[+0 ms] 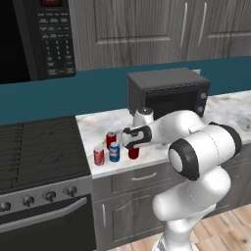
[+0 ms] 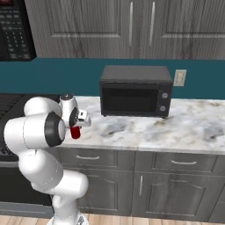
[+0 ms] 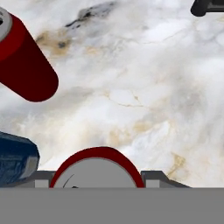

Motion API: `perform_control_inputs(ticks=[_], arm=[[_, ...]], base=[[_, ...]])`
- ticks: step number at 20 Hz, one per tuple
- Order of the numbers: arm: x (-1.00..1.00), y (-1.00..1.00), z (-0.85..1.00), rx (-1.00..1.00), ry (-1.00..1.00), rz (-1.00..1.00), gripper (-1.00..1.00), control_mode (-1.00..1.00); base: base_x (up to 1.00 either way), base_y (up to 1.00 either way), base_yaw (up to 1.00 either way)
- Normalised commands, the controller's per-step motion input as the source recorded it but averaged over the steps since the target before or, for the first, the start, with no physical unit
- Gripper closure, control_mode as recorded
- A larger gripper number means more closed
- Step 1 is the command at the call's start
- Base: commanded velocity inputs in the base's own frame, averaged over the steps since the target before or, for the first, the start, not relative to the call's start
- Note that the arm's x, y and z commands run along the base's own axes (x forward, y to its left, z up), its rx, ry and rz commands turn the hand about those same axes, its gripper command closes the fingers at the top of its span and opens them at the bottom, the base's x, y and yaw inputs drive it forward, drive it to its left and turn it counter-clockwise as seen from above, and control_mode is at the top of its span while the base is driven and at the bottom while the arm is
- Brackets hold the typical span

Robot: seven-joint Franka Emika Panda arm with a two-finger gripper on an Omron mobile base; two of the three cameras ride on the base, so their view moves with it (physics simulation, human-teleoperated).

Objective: Four empty soda cans are scattered around the kitchen. Gather all the cans and cluster them next to the stove for recycling.

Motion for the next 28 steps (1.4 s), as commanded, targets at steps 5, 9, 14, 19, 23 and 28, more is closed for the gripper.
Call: perform_control_inputs(ticks=[5,9,14,19,23,28], arm=[[0.15,0.03,-0.19,0.00,0.00,0.00,1.00,-1.00],[0.24,0.01,-0.11,0.00,0.00,0.00,1.00,-1.00],[0.22,0.02,-0.13,0.00,0.00,0.00,1.00,-1.00],[0.03,0.03,-0.26,0.00,-0.01,0.00,1.00,-1.00],[0.00,0.03,-0.34,0.00,-0.02,0.00,1.00,-1.00],[0.00,0.00,-0.34,0.00,-0.03,0.00,1.00,-1.00]], base=[[0.00,0.00,0.00],[0.00,0.00,0.00],[0.00,0.00,0.00],[0.00,0.00,0.00],[0.00,0.00,0.00],[0.00,0.00,0.00]])
